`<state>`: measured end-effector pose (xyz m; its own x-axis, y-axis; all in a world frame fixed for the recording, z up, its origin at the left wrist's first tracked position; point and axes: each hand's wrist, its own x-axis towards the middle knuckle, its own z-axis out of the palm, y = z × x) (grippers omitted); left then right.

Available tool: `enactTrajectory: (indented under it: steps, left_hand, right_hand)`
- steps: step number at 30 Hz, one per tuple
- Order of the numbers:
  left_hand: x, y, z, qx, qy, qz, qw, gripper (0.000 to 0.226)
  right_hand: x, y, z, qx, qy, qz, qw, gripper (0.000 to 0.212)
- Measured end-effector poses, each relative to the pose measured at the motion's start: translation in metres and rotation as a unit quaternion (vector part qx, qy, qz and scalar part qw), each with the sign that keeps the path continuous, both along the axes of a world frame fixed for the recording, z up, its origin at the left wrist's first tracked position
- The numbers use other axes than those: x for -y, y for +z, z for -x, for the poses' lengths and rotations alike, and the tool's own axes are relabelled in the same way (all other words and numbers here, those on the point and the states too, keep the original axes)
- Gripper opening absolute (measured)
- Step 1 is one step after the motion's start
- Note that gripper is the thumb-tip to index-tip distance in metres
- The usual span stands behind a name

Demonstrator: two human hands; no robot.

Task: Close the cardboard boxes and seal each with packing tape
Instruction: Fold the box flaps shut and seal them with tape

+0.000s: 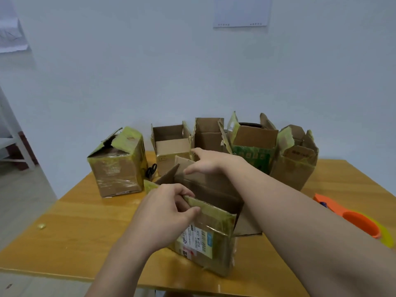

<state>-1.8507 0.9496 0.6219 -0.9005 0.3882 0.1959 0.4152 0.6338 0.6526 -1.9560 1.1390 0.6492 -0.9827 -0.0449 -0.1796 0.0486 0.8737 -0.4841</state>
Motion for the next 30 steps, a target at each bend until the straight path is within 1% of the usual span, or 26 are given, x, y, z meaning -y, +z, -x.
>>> enactTrajectory:
  steps: [2,4,8,10,11,13,15,16,18,20,21,22,23,25,27,29,30]
  left_hand:
    - [-0.001,-0.005,0.006,-0.006,0.004,-0.016,1.000,0.024]
    - [-0.004,-0.007,0.010,-0.007,0.006,-0.028,1.000,0.019]
    - [-0.025,-0.014,0.010,-0.036,0.019,-0.040,0.998,0.011]
    - [-0.042,-0.019,0.008,-0.061,0.027,-0.038,0.997,0.012]
    - [-0.052,-0.022,0.008,-0.078,0.031,-0.036,0.996,0.014]
    - [-0.073,-0.027,0.008,-0.111,0.040,-0.034,0.992,0.017]
    - [-0.092,-0.029,0.009,-0.119,0.039,-0.048,0.991,0.019]
    - [-0.102,-0.030,0.009,-0.115,0.037,-0.059,0.991,0.019]
    - [-0.120,-0.030,0.007,-0.087,0.017,-0.104,0.991,0.016]
    - [-0.135,-0.029,0.002,-0.007,-0.038,-0.172,0.984,0.015]
    - [-0.140,-0.027,-0.002,0.037,-0.070,-0.192,0.978,0.018]
    - [-0.143,-0.027,-0.005,0.051,-0.095,-0.197,0.974,0.023]
    - [-0.144,-0.027,-0.007,0.027,-0.103,-0.193,0.975,0.026]
    - [-0.137,-0.026,-0.005,-0.091,-0.070,-0.192,0.975,0.025]
    - [-0.124,-0.020,0.004,-0.184,-0.026,-0.228,0.956,0.020]
    - [-0.111,-0.017,0.019,-0.218,0.005,-0.246,0.945,0.017]
    - [-0.106,-0.018,0.028,-0.222,0.020,-0.230,0.947,0.016]
  right_hand:
    - [-0.007,-0.001,0.005,0.010,0.006,-0.003,1.000,0.100]
    - [-0.013,-0.001,0.005,0.003,0.007,-0.025,1.000,0.102]
    - [-0.027,0.009,-0.014,-0.055,0.020,-0.075,0.995,0.093]
    - [-0.038,0.014,-0.033,-0.106,0.007,-0.076,0.991,0.079]
    - [-0.044,0.017,-0.043,-0.141,-0.008,-0.072,0.987,0.069]
    - [-0.056,0.018,-0.063,-0.214,-0.044,-0.055,0.974,0.047]
    - [-0.070,0.017,-0.083,-0.267,-0.076,-0.029,0.960,0.032]
    - [-0.078,0.015,-0.092,-0.275,-0.083,-0.017,0.958,0.029]
    - [-0.094,0.008,-0.111,-0.264,-0.084,-0.007,0.961,0.029]
    - [-0.111,-0.003,-0.126,-0.243,-0.084,-0.007,0.966,0.032]
    - [-0.119,-0.010,-0.133,-0.232,-0.083,-0.008,0.969,0.034]
    - [-0.126,-0.018,-0.139,-0.224,-0.080,-0.006,0.971,0.037]
    - [-0.132,-0.025,-0.143,-0.224,-0.078,0.001,0.971,0.040]
    - [-0.141,-0.034,-0.149,-0.246,-0.076,0.023,0.966,0.041]
    - [-0.145,-0.035,-0.152,-0.271,-0.072,0.040,0.959,0.037]
    - [-0.145,-0.032,-0.153,-0.278,-0.066,0.031,0.958,0.033]
    - [-0.145,-0.031,-0.153,-0.278,-0.065,0.026,0.958,0.032]
